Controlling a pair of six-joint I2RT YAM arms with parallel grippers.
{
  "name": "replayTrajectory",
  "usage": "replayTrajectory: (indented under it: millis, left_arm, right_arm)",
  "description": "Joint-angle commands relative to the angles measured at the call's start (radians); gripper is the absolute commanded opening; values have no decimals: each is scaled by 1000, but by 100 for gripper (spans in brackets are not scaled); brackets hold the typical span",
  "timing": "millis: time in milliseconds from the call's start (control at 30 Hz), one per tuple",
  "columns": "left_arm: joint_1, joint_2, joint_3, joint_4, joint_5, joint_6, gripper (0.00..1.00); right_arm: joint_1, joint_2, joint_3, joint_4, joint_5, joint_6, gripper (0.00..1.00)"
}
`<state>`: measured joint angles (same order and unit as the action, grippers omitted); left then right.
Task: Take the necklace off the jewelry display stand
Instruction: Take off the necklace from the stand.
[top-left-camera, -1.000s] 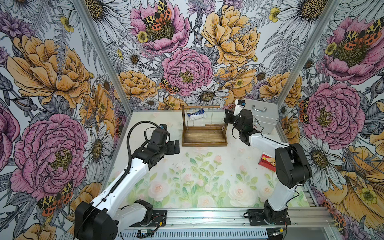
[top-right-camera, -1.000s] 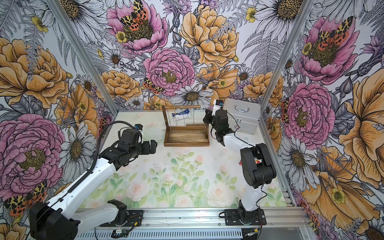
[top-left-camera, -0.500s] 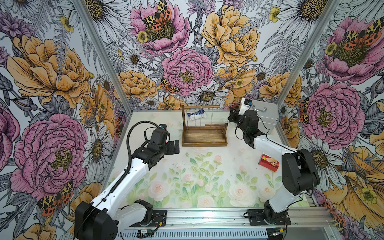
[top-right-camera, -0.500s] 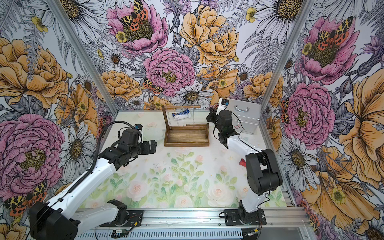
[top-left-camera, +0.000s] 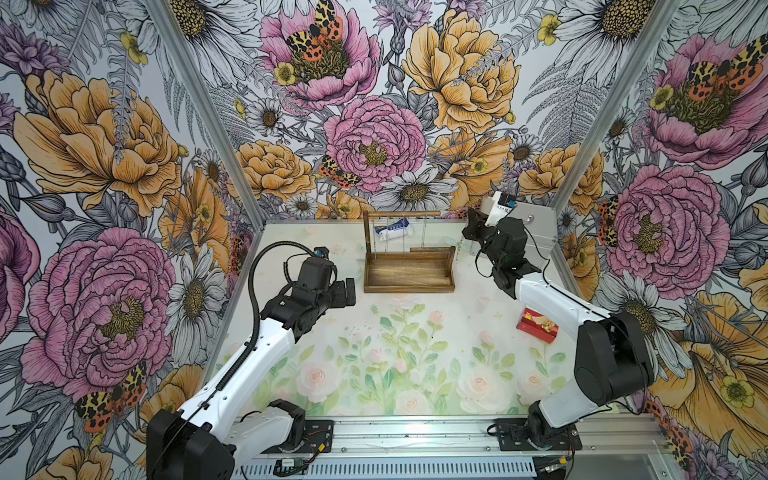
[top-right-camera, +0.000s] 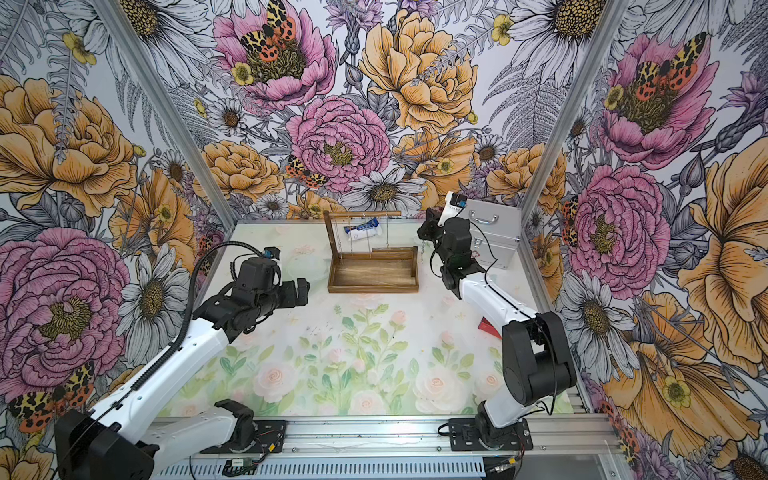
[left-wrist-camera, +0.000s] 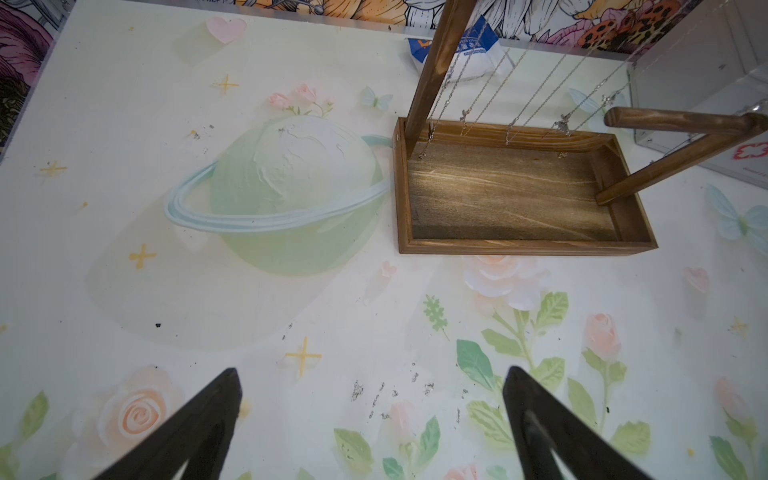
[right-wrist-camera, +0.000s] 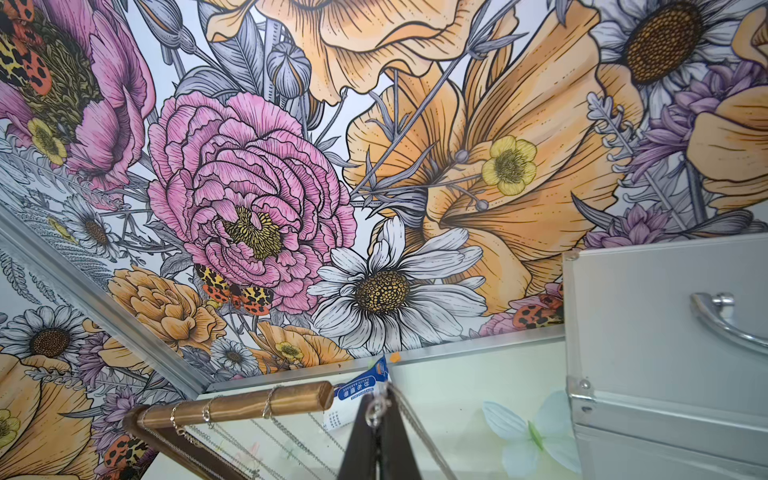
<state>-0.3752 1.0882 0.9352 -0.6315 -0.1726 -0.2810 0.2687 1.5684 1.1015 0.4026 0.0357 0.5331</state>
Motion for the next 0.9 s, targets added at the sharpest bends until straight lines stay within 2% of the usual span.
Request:
replayTrajectory:
  millis: [0,267,433,667,867]
  left_arm:
    - [19,-40,21,-4,-44,-2,99]
    - [37,-102,15,-6,-168,-24,99]
    - [41,-177,1,-5,-243,-23,99]
    - [26,-235,7,7,-173,8,99]
    - [-24,-336,-22,109,24,86,99]
  right_arm:
    - [5,-47,28,-48,42,-16,0]
    - [1,-120,98,-197,40,-60,0]
    - [0,-171,165,-358,-25,-82,0]
    - [0,-260,198,-495,-193,-87,0]
    - [6,-278,277,-663,-359,-116,0]
